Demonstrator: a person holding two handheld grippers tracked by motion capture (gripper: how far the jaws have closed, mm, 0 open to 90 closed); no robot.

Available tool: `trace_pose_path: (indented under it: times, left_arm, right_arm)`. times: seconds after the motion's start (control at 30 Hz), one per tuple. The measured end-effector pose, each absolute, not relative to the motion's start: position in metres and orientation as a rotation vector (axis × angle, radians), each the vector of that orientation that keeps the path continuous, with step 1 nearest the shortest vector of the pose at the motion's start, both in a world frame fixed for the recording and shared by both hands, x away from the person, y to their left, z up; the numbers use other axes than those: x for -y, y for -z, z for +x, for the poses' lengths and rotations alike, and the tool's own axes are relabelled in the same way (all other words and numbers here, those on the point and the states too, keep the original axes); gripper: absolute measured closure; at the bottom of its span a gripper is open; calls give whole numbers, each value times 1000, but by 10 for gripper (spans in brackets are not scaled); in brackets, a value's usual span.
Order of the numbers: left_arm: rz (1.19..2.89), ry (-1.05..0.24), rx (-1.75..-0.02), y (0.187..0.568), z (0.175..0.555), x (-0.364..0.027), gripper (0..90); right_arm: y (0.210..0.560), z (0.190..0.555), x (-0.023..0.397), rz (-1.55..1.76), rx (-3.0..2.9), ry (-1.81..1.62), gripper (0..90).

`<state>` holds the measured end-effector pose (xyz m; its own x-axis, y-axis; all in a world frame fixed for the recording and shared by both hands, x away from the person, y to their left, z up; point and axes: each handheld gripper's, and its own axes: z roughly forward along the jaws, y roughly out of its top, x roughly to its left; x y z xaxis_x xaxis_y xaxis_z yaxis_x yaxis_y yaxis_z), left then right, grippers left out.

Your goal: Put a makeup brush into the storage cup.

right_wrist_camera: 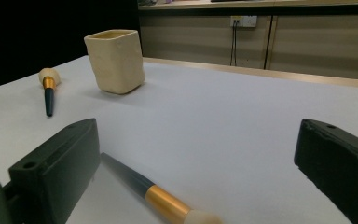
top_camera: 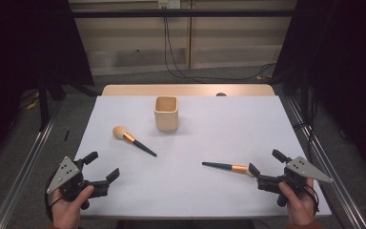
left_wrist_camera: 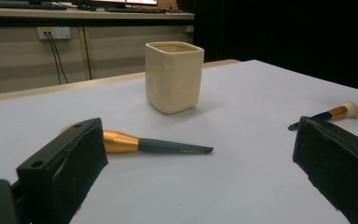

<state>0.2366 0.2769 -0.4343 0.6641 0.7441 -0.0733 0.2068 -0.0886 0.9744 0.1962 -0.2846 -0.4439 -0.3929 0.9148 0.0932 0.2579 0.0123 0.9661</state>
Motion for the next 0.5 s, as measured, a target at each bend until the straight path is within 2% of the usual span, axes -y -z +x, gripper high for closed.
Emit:
trace_pose_path:
  times: [0.5]
  left_arm:
    - [1654,-509,-778,427,249,-271,26]
  right_arm:
    - [443,197,283,1206,-1694,-1411,2]
